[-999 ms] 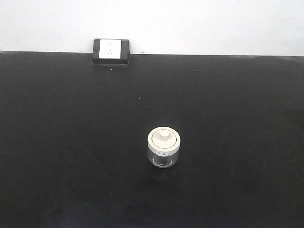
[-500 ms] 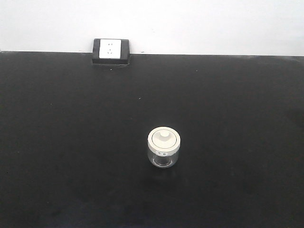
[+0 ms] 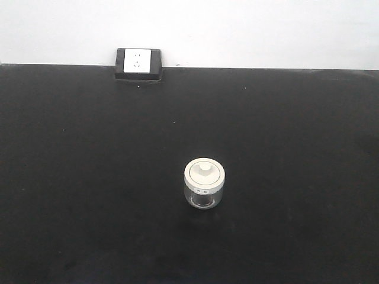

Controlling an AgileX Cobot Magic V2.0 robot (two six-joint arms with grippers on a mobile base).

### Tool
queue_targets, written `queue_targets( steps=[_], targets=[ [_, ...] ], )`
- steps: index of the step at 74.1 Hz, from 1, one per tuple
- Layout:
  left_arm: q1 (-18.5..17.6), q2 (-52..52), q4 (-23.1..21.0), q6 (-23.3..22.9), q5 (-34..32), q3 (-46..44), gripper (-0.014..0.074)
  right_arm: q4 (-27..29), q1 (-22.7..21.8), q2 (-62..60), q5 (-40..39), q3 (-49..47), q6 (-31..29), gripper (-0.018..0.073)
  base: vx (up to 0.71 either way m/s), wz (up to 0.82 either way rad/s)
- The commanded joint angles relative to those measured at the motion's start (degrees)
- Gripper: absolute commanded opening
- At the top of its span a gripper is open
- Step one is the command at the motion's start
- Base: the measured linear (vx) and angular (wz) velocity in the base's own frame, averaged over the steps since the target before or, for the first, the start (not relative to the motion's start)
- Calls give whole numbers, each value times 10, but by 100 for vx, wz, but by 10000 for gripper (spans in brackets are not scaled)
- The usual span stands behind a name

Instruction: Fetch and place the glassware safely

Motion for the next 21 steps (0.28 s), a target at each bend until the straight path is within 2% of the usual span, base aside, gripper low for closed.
queue_targets(
  steps=[1, 21],
  targets=[
    [0, -10, -5, -6, -45, 17, -7, -3, -3, -6, -43, 10, -2, -8, 0, 0],
    [0, -10, -5, -6, -45, 17, -7, -3, -3, -6, -43, 10, -2, -8, 0, 0]
  ],
)
